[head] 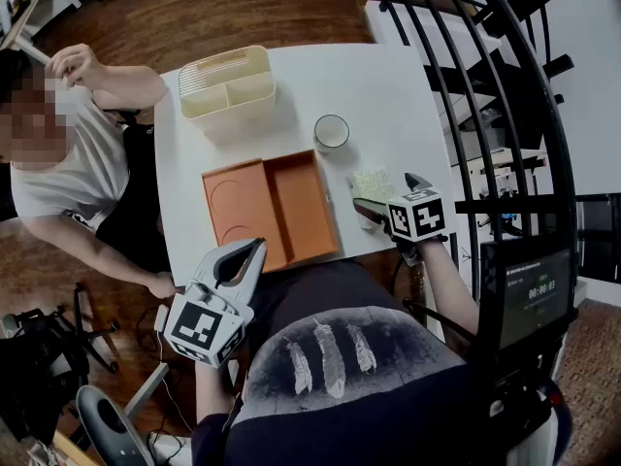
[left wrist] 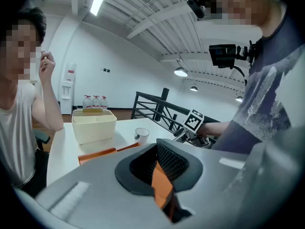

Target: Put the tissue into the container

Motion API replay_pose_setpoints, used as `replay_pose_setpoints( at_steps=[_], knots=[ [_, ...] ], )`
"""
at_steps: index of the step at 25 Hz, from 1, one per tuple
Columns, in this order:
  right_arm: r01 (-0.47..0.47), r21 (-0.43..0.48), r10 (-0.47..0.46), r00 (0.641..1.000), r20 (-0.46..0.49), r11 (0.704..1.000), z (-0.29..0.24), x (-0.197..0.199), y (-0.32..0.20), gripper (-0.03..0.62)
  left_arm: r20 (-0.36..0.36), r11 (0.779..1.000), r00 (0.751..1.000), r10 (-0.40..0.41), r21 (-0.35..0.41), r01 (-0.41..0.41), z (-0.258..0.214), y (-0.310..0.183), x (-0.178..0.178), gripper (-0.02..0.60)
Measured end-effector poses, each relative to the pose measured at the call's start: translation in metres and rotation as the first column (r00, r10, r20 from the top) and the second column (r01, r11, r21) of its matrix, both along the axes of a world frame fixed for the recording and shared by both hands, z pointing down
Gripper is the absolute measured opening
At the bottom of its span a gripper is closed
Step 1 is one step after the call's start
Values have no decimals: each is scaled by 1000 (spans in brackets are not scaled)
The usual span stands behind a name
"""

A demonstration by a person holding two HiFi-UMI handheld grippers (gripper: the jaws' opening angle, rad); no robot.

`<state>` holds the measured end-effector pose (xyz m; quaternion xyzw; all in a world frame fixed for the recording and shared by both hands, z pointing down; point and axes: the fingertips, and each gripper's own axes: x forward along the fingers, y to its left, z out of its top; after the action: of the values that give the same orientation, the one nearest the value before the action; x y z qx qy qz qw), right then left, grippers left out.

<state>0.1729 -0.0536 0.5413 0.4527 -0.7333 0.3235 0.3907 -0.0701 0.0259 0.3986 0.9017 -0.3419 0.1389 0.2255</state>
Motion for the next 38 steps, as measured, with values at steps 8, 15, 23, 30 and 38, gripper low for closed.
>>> replay_pose_setpoints(
  at_steps=[8,15,23,30,38],
  knots=[
    [-51,-149,35,993,-109,988,61,9,2,597,-20,1000,1000,-1,-10,1,2,1,4,6],
    [-60,-206,41,995,-94,977,70,9,11,502,-18,1000,1000,-5,-14,5,3,2,-1,6],
    [-19,-107,26,998,58,994,-2,-21,12,491,-37,1000,999,-10,-14,10,4,1,-3,6],
    [140,9,-138,967,215,990,-68,-69,8,491,-21,1000,999,28,0,-28,1,-2,32,6],
    [107,-101,-84,975,206,989,-6,-108,5,491,-26,1000,999,24,-19,-24,5,5,12,6]
  ],
)
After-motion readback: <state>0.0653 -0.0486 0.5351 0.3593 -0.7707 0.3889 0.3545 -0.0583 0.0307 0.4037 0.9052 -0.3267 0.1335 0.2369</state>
